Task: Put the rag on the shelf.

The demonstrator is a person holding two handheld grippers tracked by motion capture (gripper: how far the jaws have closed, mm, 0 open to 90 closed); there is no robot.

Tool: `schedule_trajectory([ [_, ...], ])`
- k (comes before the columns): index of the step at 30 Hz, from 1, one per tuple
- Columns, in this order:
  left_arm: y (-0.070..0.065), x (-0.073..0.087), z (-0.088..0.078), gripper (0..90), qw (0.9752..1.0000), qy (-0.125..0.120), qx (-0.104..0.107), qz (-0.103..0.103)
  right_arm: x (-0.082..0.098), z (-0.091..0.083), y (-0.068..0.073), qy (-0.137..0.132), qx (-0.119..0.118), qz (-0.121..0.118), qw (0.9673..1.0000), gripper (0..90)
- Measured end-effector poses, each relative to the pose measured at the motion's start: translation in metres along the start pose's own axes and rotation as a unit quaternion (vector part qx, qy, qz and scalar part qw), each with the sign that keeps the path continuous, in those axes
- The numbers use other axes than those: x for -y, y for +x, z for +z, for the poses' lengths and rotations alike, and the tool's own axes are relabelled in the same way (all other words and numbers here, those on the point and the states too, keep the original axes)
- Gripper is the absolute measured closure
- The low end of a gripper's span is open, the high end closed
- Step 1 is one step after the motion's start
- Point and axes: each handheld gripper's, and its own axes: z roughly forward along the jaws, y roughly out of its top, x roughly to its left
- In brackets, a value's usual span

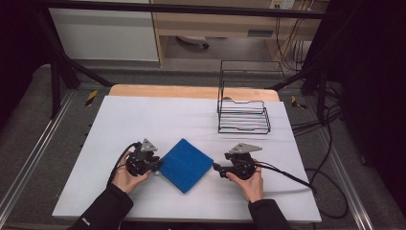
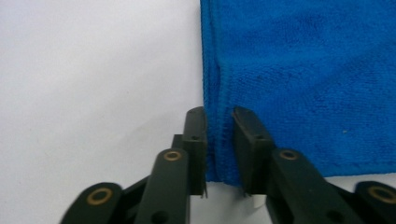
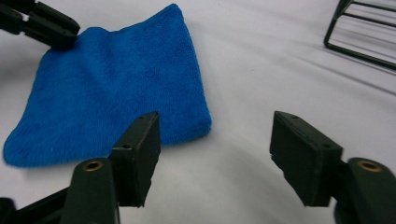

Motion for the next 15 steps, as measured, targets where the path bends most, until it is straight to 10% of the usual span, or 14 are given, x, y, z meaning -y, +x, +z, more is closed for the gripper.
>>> schedule_trajectory([
  [15,0.003,0.006,0.007,72.3,0.9996,0.002,0.027,-0.010,0.001,0.035,0.012,0.021,0.006,0.049,0.9986,64.1],
])
